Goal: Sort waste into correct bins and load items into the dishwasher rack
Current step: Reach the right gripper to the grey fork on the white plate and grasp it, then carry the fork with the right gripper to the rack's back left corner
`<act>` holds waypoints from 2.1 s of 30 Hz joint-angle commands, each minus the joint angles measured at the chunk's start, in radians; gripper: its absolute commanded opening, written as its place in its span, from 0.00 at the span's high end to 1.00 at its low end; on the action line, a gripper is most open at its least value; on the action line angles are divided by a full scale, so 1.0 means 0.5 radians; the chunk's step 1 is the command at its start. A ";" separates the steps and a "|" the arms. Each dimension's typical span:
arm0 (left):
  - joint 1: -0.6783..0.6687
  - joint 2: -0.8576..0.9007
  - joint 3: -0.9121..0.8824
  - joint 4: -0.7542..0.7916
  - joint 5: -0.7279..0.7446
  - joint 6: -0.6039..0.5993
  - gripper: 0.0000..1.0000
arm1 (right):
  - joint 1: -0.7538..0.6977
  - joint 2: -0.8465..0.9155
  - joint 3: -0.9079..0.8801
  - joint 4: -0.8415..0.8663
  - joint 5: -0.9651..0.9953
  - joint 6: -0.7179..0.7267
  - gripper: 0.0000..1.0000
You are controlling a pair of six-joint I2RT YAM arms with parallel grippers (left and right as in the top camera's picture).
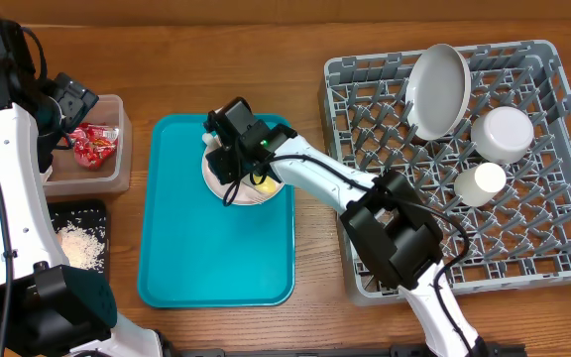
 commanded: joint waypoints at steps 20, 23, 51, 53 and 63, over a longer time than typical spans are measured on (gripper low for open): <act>0.001 0.000 -0.004 0.003 -0.027 0.008 0.00 | -0.015 0.067 0.126 -0.089 0.032 0.043 0.78; 0.001 0.001 -0.004 0.003 -0.027 0.008 0.00 | -0.029 0.067 0.179 -0.131 0.031 0.044 0.84; 0.001 0.000 -0.003 0.003 -0.027 0.008 0.00 | -0.484 -0.425 0.842 -1.253 0.616 0.299 0.96; 0.001 0.000 -0.003 0.003 -0.027 0.008 0.00 | -0.576 -0.421 0.837 -1.352 0.616 0.300 0.96; 0.001 0.000 -0.003 0.003 -0.026 0.008 0.00 | -0.836 -0.410 0.608 -1.309 0.600 0.293 0.96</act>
